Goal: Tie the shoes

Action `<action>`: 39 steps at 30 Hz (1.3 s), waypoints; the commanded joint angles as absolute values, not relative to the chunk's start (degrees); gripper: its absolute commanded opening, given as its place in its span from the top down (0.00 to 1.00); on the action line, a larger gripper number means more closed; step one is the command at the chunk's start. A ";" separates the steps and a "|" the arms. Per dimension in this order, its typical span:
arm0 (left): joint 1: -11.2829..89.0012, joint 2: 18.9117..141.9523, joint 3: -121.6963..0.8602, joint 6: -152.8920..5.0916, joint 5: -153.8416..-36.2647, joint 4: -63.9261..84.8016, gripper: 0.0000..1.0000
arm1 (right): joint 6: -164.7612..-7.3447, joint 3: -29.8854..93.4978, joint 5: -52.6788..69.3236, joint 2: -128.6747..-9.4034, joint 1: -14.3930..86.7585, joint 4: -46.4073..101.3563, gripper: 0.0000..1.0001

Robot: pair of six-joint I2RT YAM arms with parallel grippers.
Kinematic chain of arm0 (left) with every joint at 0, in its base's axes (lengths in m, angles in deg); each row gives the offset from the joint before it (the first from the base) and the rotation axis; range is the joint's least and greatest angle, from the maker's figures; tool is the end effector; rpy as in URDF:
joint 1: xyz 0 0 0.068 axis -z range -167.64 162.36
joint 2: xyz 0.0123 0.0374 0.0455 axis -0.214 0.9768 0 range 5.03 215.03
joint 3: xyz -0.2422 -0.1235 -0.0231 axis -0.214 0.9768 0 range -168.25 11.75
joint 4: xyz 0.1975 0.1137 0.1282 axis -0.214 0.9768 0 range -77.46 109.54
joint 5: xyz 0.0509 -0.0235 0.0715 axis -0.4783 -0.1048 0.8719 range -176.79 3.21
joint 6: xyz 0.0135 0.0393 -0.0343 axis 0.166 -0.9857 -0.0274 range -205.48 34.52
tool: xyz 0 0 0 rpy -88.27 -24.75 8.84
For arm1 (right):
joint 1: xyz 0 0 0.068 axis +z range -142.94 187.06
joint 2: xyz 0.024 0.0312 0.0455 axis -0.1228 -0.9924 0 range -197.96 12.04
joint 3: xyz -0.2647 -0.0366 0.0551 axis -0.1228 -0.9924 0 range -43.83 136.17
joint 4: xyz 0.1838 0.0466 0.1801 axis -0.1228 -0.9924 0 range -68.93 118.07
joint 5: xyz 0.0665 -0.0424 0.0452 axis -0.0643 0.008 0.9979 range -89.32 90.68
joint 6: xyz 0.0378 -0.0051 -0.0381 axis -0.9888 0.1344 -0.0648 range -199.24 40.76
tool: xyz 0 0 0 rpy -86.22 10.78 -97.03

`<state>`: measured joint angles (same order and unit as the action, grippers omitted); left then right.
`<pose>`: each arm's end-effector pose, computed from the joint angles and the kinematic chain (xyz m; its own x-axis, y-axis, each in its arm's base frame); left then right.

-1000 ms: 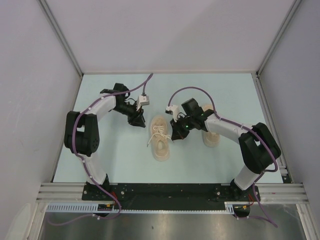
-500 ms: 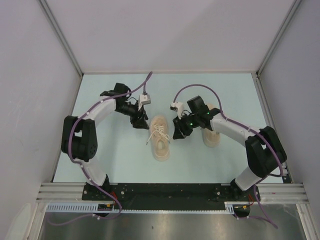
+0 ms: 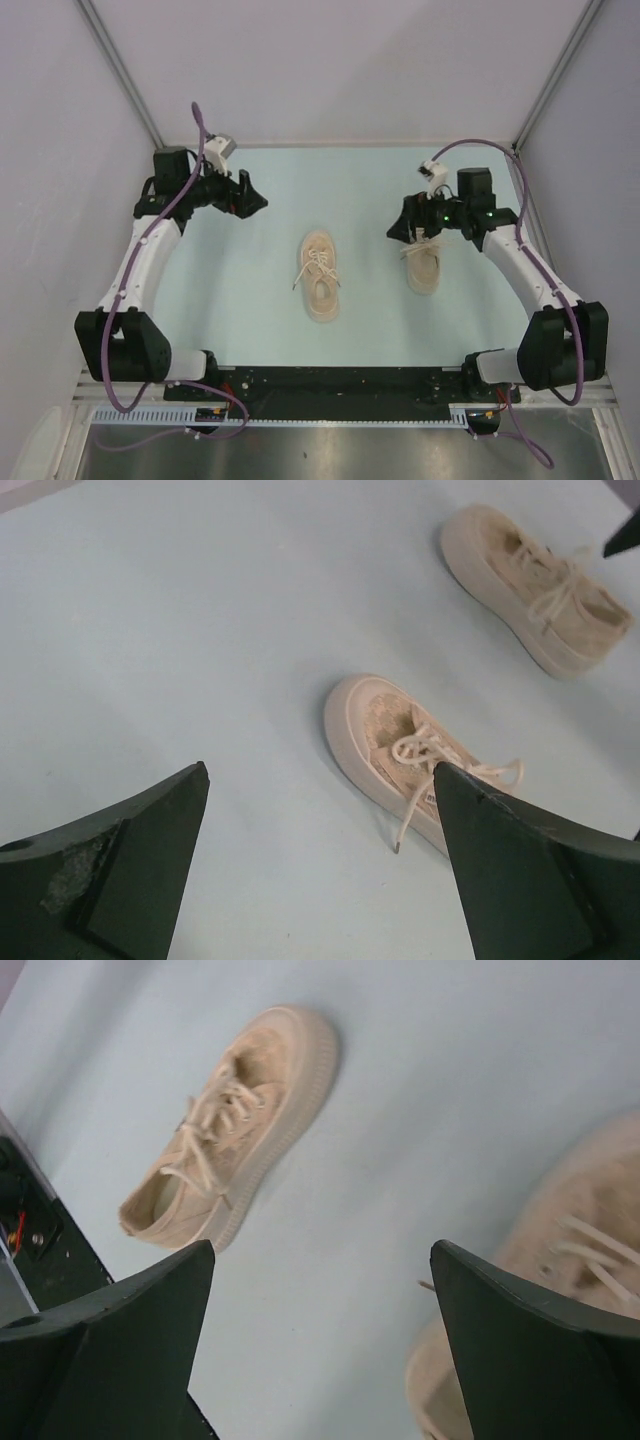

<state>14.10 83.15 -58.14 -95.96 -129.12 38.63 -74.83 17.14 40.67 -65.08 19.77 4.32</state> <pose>0.2987 -0.0330 0.3397 -0.4489 0.1482 -0.8812 0.6713 0.7068 -0.2231 0.2787 0.0863 0.2954 -0.5740 -0.1899 -0.7965 -0.6957 0.6261 0.3520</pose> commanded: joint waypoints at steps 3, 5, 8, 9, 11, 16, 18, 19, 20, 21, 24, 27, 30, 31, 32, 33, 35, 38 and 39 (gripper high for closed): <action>10.25 78.77 -58.57 -88.02 -115.81 43.56 0.00 | -76.78 16.38 39.09 -64.34 9.70 0.82 0.03; 10.25 77.54 -54.18 -88.99 -111.33 43.74 0.01 | -76.43 14.11 38.22 -63.20 8.12 0.82 0.02; 10.34 76.49 -47.85 -90.40 -109.21 42.87 0.00 | -76.34 11.20 38.12 -60.57 8.20 1.17 0.01; 10.34 75.44 -46.53 -91.62 -109.90 42.69 0.00 | -76.69 9.28 39.78 -59.77 8.55 1.44 0.03; 10.34 73.68 -43.28 -93.99 -115.40 40.33 0.00 | -76.43 8.21 40.50 -58.63 10.21 2.23 0.05; 14.70 77.15 -42.29 -102.79 -130.90 38.64 0.00 | -74.15 7.94 42.16 -60.81 19.35 5.21 0.16; 20.14 80.60 -44.14 -103.32 -131.88 39.26 0.00 | -73.18 7.94 42.52 -63.44 22.07 6.97 0.21; 21.83 82.26 -43.97 -102.19 -131.62 37.52 0.00 | -72.48 8.03 42.17 -64.24 24.87 7.59 0.23; 23.33 82.54 -43.36 -100.09 -130.83 35.07 0.00 | -71.25 8.03 41.12 -64.94 26.55 8.20 0.26; 26.22 82.81 -42.23 -95.98 -128.56 30.95 0.01 | -70.72 8.03 40.59 -65.82 27.96 9.51 0.30; 30.54 85.88 -42.83 -91.48 -125.46 28.11 0.16 | -69.66 8.03 37.78 -68.64 32.80 12.85 0.33; 33.61 89.13 -44.31 -89.35 -120.75 27.83 0.35 | -69.31 8.03 34.79 -70.83 37.28 16.10 0.35; 34.95 91.68 -45.11 -87.59 -116.52 27.49 0.56 | -69.57 8.03 32.15 -72.68 40.19 18.66 0.39; 35.03 92.12 -45.20 -87.50 -115.11 27.05 0.59 | -69.92 8.03 31.45 -73.38 40.71 19.36 0.41; 35.47 93.00 -45.55 -87.41 -113.79 27.13 0.60 | -70.36 8.11 31.18 -73.91 41.24 20.67 0.42; 35.56 93.61 -45.81 -87.33 -112.64 27.04 0.62 | -71.49 8.12 30.83 -74.35 41.51 21.38 0.44; 35.74 94.67 -46.34 -86.37 -112.19 26.43 0.62 | -72.29 8.46 30.12 -75.32 42.12 22.70 0.46; 36.00 95.55 -47.04 -85.83 -112.54 25.64 0.62 | -72.82 8.73 30.12 -76.02 42.65 23.58 0.46; 36.09 96.08 -47.22 -85.83 -112.37 25.55 0.62 | -73.00 8.99 30.39 -76.20 42.74 23.50 0.46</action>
<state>35.45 95.24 -43.86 -88.24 -114.32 28.66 -71.97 7.59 31.69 -75.46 42.06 19.12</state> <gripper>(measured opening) 0.377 0.543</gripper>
